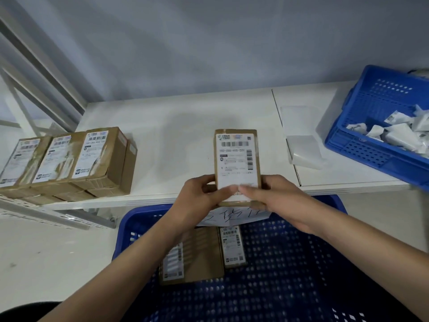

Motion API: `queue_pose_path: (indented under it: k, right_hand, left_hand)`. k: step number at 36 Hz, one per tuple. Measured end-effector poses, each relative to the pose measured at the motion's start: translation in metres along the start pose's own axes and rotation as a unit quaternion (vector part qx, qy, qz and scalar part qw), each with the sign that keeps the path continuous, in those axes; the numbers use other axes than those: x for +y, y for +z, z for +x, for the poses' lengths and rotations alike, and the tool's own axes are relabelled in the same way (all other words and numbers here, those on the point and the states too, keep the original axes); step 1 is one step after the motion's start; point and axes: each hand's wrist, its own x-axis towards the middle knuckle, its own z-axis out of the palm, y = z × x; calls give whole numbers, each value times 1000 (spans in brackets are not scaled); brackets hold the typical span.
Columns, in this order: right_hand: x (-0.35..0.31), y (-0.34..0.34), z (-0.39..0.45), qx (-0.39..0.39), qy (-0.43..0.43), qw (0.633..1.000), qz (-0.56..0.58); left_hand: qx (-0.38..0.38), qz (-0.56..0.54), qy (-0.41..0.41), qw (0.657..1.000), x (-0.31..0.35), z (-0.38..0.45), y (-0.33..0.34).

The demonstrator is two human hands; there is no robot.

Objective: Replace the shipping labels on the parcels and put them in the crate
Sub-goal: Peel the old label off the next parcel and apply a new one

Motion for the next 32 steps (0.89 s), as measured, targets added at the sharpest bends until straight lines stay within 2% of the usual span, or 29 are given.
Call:
queue_pose_path:
  k: [4,9,15,20,24,32]
  right_hand:
    - [-8,-10,1,34,7,996,83]
    - [-23,-25,3,112,11,987,115]
    - [-23,-23,3,115,11,982,146]
    - [-20,-22,4,161,-10,982,103]
    - [-23,-20,1,204,-7,977,67]
    - [-3,5,-17,212,-8,977,-9]
  left_hand:
    - [-36,39,-16,998,-1,0,3]
    - [-88,45,-46,994,-6,-5,11]
    - [-80,42,-45,995,-7,-5,13]
    - [-82,14,-33,996,-8,-10,19]
    - [-39,13,-1,999,-9,-12,23]
    - [57,-23,15,998,-23,-27,36]
